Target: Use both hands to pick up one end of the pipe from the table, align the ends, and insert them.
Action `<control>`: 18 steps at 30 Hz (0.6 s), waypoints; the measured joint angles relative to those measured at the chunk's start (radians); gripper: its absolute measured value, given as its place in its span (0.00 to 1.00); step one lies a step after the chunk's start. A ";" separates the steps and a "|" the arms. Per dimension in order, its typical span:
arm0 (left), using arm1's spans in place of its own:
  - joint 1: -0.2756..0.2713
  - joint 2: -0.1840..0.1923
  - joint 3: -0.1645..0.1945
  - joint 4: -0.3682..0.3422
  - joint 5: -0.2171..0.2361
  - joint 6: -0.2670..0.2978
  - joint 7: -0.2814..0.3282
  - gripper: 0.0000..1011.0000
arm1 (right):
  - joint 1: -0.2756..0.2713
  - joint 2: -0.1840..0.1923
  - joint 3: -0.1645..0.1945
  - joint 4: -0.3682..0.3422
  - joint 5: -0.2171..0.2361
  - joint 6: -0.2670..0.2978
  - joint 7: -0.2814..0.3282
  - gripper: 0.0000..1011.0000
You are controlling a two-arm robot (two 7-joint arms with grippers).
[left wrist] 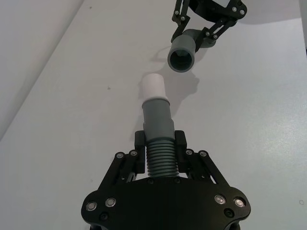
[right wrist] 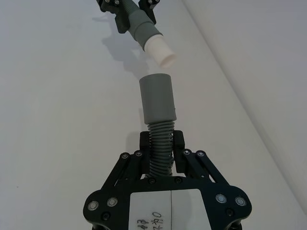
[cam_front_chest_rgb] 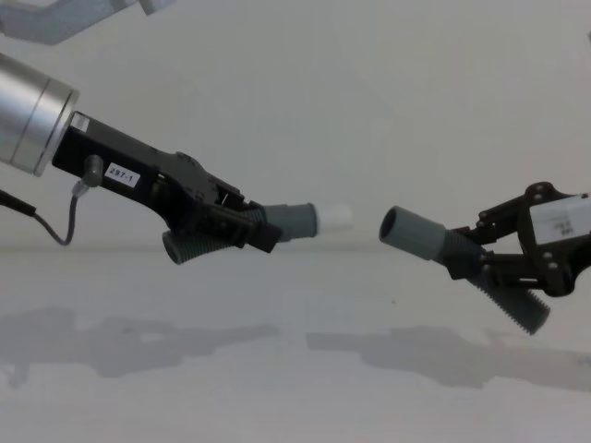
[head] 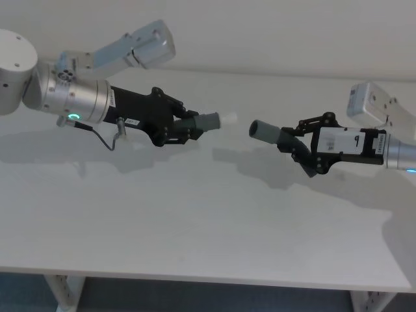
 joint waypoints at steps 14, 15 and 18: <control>-0.001 -0.011 0.000 0.014 -0.014 -0.019 -0.010 0.34 | 0.025 -0.013 -0.029 0.009 -0.045 -0.010 0.006 0.27; -0.001 -0.011 0.000 0.015 -0.015 -0.020 -0.011 0.34 | 0.028 -0.014 -0.033 0.010 -0.050 -0.011 0.007 0.27; 0.000 -0.011 0.000 0.016 -0.021 -0.024 -0.014 0.34 | 0.032 -0.016 -0.037 0.012 -0.056 -0.012 0.009 0.27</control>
